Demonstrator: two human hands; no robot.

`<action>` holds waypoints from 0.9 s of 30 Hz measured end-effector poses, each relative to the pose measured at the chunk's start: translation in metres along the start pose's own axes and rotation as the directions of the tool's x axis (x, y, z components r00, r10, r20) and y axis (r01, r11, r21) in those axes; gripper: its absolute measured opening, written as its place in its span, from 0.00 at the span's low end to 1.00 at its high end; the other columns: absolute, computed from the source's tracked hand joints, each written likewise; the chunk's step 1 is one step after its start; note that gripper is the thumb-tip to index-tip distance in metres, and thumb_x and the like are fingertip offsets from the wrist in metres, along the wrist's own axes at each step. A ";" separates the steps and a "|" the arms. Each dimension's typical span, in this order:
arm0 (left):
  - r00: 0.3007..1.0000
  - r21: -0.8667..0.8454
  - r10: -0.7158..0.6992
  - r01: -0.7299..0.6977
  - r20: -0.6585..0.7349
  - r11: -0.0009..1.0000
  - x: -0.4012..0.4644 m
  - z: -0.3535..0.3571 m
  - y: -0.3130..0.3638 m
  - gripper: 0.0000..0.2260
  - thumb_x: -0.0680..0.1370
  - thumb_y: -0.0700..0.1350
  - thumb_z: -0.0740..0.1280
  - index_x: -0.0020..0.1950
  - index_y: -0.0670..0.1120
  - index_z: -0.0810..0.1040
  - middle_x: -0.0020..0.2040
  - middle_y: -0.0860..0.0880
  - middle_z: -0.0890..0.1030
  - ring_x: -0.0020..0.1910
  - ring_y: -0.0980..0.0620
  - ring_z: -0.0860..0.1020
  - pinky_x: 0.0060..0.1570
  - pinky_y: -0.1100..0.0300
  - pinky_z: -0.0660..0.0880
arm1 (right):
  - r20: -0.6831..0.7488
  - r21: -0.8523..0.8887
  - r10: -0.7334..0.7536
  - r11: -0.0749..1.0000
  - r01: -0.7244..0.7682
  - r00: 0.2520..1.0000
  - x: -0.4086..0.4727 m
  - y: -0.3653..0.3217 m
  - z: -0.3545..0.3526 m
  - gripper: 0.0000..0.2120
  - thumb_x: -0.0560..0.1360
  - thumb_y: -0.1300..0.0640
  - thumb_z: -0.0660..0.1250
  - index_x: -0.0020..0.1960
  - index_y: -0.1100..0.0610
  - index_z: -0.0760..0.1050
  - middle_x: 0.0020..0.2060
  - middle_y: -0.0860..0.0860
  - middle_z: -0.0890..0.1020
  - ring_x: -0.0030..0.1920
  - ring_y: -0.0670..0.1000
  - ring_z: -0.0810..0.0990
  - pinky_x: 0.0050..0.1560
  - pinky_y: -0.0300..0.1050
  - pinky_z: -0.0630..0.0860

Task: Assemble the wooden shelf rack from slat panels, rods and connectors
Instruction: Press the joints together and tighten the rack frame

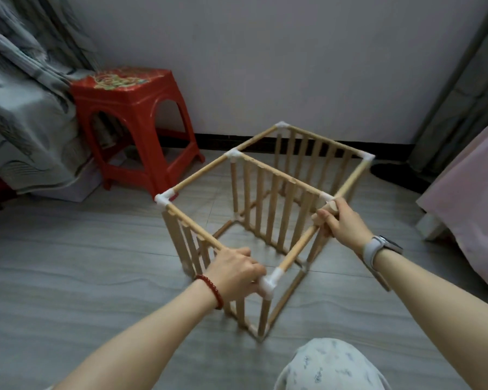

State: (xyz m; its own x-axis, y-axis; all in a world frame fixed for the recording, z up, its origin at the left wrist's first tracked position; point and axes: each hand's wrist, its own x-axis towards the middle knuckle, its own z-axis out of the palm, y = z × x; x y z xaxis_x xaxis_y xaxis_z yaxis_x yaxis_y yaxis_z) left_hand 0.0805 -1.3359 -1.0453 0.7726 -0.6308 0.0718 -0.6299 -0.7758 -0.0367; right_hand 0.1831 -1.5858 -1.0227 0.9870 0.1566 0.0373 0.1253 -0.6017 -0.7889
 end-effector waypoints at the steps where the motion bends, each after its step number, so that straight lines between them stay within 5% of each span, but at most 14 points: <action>1: 0.999 -0.030 -0.041 0.040 -0.019 0.999 0.012 0.004 0.010 0.16 0.74 0.61 0.64 0.45 0.51 0.82 0.37 0.53 0.82 0.39 0.52 0.77 0.33 0.61 0.67 | 0.010 0.006 -0.019 1.000 0.019 1.000 -0.001 -0.003 -0.006 0.05 0.79 0.53 0.62 0.52 0.53 0.67 0.39 0.50 0.83 0.30 0.42 0.79 0.30 0.36 0.75; 4: 0.987 -0.114 -0.151 0.144 -0.060 0.983 0.059 0.012 0.044 0.20 0.75 0.63 0.61 0.49 0.49 0.82 0.41 0.50 0.82 0.44 0.51 0.75 0.38 0.59 0.63 | 0.031 -0.121 -0.102 0.987 0.105 0.994 -0.010 -0.016 -0.030 0.09 0.77 0.47 0.64 0.46 0.53 0.69 0.31 0.46 0.79 0.26 0.37 0.76 0.24 0.31 0.68; 8: 0.969 -0.305 -0.244 0.224 -0.027 0.926 0.116 0.018 0.092 0.16 0.78 0.57 0.62 0.51 0.46 0.79 0.48 0.47 0.80 0.49 0.49 0.76 0.46 0.56 0.71 | -0.002 -0.378 -0.130 0.918 0.119 0.992 -0.020 -0.039 -0.085 0.13 0.72 0.39 0.66 0.39 0.47 0.69 0.27 0.43 0.78 0.27 0.41 0.78 0.31 0.41 0.71; 10: 0.971 -0.362 -0.237 0.214 -0.020 0.907 0.129 0.021 0.099 0.15 0.79 0.56 0.61 0.52 0.45 0.78 0.49 0.47 0.79 0.49 0.48 0.77 0.49 0.54 0.73 | -0.224 -0.360 -0.248 0.920 0.157 0.942 -0.024 -0.049 -0.108 0.16 0.72 0.36 0.63 0.39 0.48 0.67 0.31 0.45 0.80 0.31 0.44 0.79 0.34 0.44 0.74; 13: 0.981 -0.330 -0.184 0.153 -0.066 0.932 0.124 0.028 0.086 0.16 0.80 0.57 0.57 0.56 0.49 0.77 0.50 0.50 0.79 0.49 0.50 0.77 0.50 0.56 0.72 | -0.570 -0.225 -0.380 0.925 0.307 0.728 -0.047 -0.036 -0.100 0.12 0.77 0.41 0.58 0.43 0.48 0.63 0.32 0.44 0.79 0.35 0.39 0.78 0.35 0.30 0.71; 14: 0.981 -0.301 -0.179 0.150 -0.071 0.942 0.120 0.032 0.079 0.16 0.80 0.59 0.56 0.59 0.51 0.75 0.51 0.51 0.79 0.50 0.51 0.77 0.51 0.57 0.70 | -0.537 -0.265 -0.342 0.936 0.231 0.771 -0.060 -0.023 -0.083 0.11 0.79 0.44 0.57 0.45 0.50 0.62 0.32 0.44 0.77 0.35 0.42 0.79 0.34 0.31 0.71; 16: 0.981 -0.255 -0.181 0.158 -0.068 0.954 0.113 0.036 0.069 0.18 0.80 0.60 0.54 0.64 0.55 0.72 0.53 0.53 0.78 0.52 0.53 0.76 0.54 0.56 0.68 | -0.204 -0.439 -0.080 0.898 -0.018 0.976 -0.083 0.002 -0.043 0.10 0.79 0.46 0.56 0.47 0.52 0.59 0.33 0.48 0.75 0.38 0.54 0.80 0.32 0.45 0.71; 17: 0.982 -0.252 -0.177 0.156 -0.061 0.955 0.111 0.037 0.068 0.18 0.79 0.60 0.54 0.64 0.56 0.72 0.53 0.54 0.78 0.52 0.53 0.76 0.54 0.56 0.68 | -0.091 -0.517 0.026 0.853 -0.069 0.996 -0.084 0.010 -0.037 0.11 0.79 0.46 0.56 0.47 0.52 0.59 0.34 0.49 0.76 0.38 0.56 0.79 0.32 0.46 0.68; 19: 0.983 -0.249 -0.164 0.139 -0.084 0.959 0.111 0.039 0.068 0.18 0.79 0.61 0.54 0.64 0.55 0.72 0.52 0.54 0.78 0.50 0.54 0.76 0.51 0.57 0.70 | -0.137 -0.456 -0.016 0.888 -0.049 0.990 -0.063 0.007 -0.057 0.11 0.79 0.44 0.55 0.46 0.50 0.60 0.37 0.49 0.79 0.35 0.52 0.77 0.31 0.44 0.65; 23: 0.985 -0.288 -0.159 0.134 -0.064 0.948 0.109 0.043 0.068 0.18 0.79 0.61 0.56 0.64 0.54 0.72 0.51 0.54 0.78 0.48 0.55 0.76 0.49 0.58 0.72 | -0.613 -0.144 -0.294 0.954 0.262 0.733 -0.058 -0.010 -0.079 0.10 0.78 0.42 0.56 0.45 0.47 0.60 0.31 0.42 0.76 0.33 0.37 0.76 0.33 0.32 0.71; 25: 0.988 -0.301 -0.152 0.134 -0.038 0.944 0.105 0.045 0.065 0.17 0.79 0.58 0.57 0.64 0.54 0.72 0.53 0.54 0.77 0.51 0.55 0.75 0.52 0.59 0.70 | -0.424 -0.177 -0.172 0.979 0.105 0.889 -0.086 0.004 -0.048 0.10 0.79 0.46 0.56 0.45 0.51 0.62 0.31 0.46 0.75 0.31 0.42 0.76 0.35 0.40 0.75; 27: 0.988 -0.304 -0.154 0.137 -0.030 0.943 0.100 0.045 0.057 0.14 0.80 0.55 0.58 0.64 0.53 0.72 0.55 0.54 0.77 0.54 0.54 0.74 0.55 0.59 0.67 | -0.062 -0.496 -0.009 0.868 -0.023 0.998 -0.100 0.014 -0.033 0.11 0.79 0.45 0.55 0.47 0.52 0.62 0.36 0.49 0.77 0.35 0.51 0.77 0.36 0.48 0.74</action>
State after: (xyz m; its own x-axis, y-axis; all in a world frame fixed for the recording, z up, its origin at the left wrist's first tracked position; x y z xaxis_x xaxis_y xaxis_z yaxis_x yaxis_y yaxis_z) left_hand 0.1254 -1.4443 -1.0846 0.8575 -0.5034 0.1065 -0.5117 -0.8129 0.2782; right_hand 0.0891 -1.6356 -1.0170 0.9901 0.1130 0.0829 0.1363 -0.9143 -0.3815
